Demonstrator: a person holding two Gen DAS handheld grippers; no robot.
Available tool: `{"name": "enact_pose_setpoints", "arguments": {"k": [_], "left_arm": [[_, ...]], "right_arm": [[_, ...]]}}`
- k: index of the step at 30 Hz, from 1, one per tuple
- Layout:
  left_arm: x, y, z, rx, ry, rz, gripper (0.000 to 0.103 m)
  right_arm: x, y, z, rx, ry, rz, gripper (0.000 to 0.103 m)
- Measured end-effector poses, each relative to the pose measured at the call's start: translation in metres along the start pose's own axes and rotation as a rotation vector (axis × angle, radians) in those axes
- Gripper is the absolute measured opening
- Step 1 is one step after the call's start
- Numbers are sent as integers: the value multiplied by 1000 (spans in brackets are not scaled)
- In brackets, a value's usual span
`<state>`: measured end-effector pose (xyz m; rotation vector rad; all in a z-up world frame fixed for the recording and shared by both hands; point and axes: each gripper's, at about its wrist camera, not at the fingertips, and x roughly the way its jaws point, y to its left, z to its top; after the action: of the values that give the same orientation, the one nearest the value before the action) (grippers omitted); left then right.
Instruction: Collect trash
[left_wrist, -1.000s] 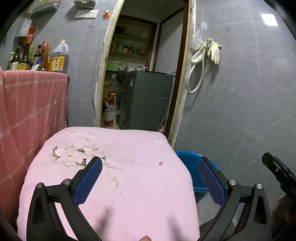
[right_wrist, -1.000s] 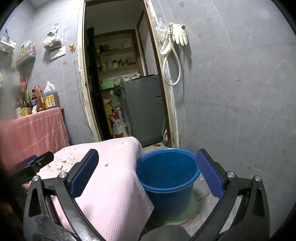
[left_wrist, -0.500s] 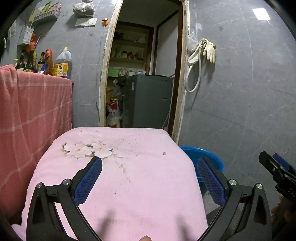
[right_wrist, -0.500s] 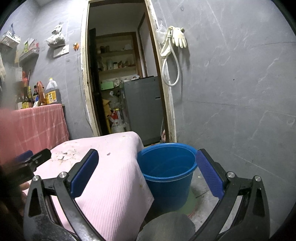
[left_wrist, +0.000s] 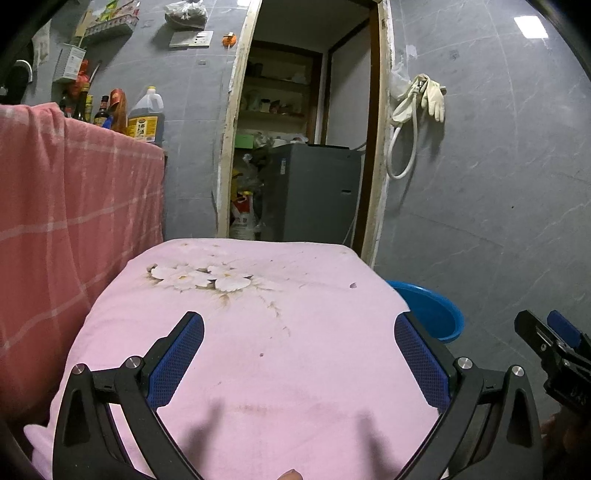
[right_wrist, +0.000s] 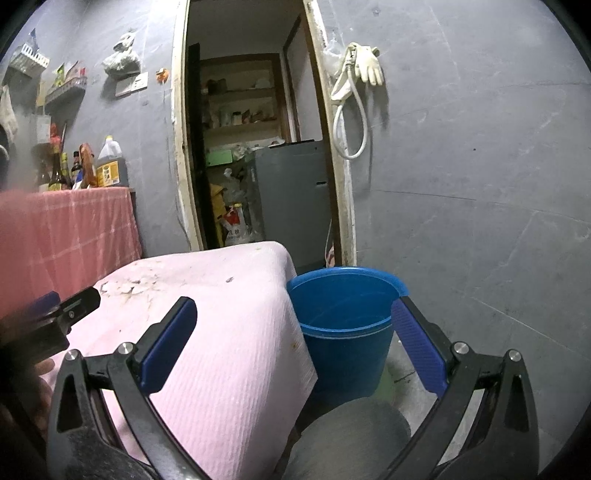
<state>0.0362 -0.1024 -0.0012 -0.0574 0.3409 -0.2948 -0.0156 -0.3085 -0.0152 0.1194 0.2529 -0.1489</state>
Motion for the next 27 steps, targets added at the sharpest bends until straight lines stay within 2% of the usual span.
{"name": "enact_pose_setpoints", "arguments": {"k": [14, 27], "left_arm": [[3, 12, -22, -12, 21, 21, 101], [4, 17, -25, -26, 19, 24, 101]], "right_arm": [[7, 10, -12, -25, 21, -3, 103], [9, 9, -14, -18, 35, -5, 103]]}}
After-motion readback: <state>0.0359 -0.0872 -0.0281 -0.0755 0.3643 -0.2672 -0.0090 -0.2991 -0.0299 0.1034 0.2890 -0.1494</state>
